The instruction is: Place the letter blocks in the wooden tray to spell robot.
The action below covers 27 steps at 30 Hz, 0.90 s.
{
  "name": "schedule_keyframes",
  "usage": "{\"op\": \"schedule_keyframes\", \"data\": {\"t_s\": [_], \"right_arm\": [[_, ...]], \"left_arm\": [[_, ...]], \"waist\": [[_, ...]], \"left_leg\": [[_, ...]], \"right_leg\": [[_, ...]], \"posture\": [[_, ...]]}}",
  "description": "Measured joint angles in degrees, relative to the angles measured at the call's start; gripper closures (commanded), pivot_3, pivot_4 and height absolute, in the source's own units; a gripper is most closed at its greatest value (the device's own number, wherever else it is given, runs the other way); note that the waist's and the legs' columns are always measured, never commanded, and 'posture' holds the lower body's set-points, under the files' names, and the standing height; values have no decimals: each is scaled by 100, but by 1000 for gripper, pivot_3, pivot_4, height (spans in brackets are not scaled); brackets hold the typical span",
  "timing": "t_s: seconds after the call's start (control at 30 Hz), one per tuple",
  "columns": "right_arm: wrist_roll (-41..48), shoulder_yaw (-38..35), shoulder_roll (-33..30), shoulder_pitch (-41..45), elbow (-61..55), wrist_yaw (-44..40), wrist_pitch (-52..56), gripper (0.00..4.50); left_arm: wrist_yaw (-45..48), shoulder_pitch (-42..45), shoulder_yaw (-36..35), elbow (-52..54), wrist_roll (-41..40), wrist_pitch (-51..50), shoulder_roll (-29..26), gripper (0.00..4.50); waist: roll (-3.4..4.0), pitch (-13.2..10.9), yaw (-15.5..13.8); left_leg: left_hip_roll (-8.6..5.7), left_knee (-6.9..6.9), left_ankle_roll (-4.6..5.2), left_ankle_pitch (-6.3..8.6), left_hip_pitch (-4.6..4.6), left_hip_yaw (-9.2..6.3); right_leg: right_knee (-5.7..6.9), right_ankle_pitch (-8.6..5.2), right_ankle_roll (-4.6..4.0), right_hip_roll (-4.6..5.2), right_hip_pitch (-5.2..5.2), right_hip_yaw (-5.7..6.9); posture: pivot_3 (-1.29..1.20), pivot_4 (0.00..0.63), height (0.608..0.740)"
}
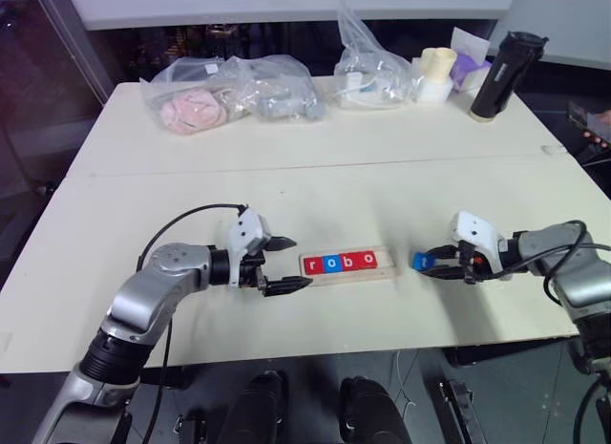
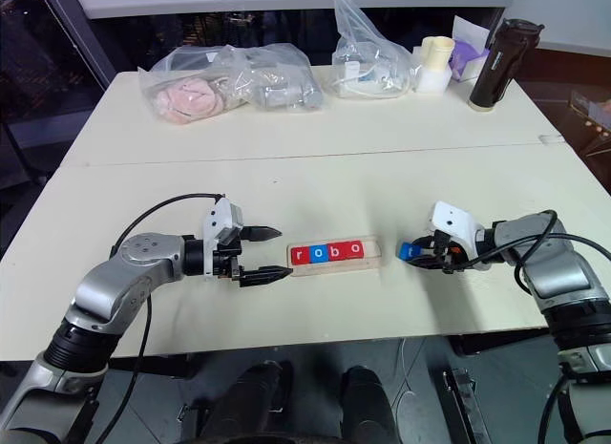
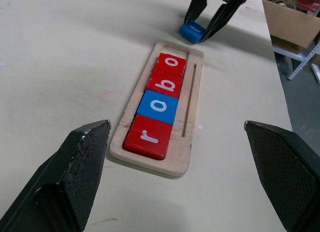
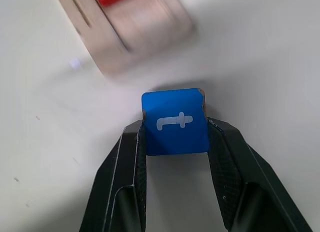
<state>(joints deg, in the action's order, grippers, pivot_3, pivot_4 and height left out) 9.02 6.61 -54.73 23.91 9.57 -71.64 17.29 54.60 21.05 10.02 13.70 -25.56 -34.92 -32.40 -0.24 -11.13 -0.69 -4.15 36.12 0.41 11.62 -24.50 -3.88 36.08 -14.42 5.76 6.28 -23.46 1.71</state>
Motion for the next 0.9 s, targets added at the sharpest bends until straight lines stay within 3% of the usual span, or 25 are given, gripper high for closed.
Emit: {"op": "schedule_keyframes", "data": {"t_s": [0.33,0.9], "right_arm": [[-123,562,228,760,-804,-462,35,3373],[-798,1095,646,1483,552,-809,-791,3373]], "left_arm": [[2,7,2,0,3,5,11,0],[-129,-16,-4,103,-8,-4,19,0]], "waist": [[-1,0,-12],[-1,0,0]], "left_leg": [[-3,2,0,0,-1,-1],[-9,1,-1,-1,0,0]], "right_leg": [[1,0,1,3,-1,0],[6,10,17,2,-4,2]], "posture": [[0,150,725],[0,150,725]]}}
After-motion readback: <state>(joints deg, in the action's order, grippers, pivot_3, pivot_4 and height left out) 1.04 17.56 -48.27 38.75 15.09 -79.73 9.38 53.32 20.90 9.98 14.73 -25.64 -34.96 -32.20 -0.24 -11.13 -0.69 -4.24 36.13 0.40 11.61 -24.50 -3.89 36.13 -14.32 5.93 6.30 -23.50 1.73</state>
